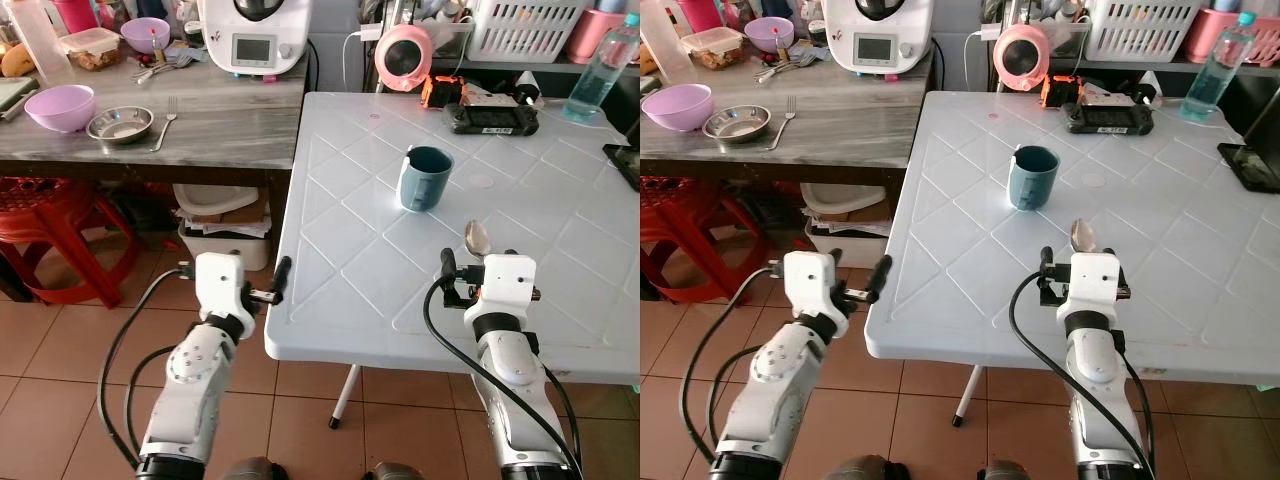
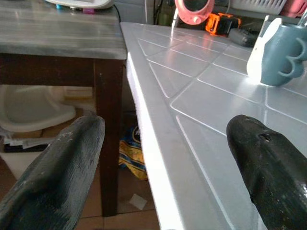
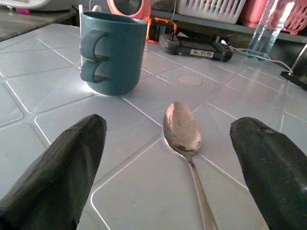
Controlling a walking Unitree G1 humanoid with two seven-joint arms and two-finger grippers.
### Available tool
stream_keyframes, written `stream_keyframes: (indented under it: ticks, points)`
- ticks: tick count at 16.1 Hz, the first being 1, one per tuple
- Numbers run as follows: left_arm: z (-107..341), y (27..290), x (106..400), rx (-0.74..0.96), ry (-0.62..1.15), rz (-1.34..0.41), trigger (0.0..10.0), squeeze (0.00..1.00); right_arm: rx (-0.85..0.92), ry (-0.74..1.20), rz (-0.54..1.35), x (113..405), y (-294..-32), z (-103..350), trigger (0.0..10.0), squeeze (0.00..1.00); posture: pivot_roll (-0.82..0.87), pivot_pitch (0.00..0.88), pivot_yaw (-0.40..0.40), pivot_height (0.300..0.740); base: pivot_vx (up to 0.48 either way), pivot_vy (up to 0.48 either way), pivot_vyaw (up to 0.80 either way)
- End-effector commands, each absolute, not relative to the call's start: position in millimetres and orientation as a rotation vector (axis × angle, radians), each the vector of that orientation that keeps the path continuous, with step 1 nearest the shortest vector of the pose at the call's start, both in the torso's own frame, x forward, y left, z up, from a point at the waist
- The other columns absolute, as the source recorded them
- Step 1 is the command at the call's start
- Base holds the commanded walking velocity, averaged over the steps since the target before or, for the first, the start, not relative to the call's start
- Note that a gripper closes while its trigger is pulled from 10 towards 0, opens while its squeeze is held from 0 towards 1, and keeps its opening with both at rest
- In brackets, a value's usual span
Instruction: Setting the table
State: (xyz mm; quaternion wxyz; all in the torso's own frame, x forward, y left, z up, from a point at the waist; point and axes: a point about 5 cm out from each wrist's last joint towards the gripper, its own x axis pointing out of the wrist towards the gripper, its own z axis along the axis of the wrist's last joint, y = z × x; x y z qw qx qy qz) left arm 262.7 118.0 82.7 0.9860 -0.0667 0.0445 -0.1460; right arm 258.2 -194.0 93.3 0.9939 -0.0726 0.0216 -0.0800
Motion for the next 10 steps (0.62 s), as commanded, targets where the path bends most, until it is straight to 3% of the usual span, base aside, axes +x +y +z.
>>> stream_keyframes:
  ticks: [1,10]
  points:
    - [82.4,119.0,263.6,-0.124,0.093,-0.289,10.0,0.00,-0.143,0.035,-0.164,259.4,-193.9,96.2,10.0,0.00,-0.05,0.000,0.020,0.740,0.000,0.000,0.00]
    - [82.7,118.4,263.6,-0.120,0.092,-0.290,10.0,0.00,-0.138,0.035,-0.162,259.0,-193.3,96.6,10.0,0.00,-0.05,0.000,0.021,0.740,-0.091,0.000,0.00]
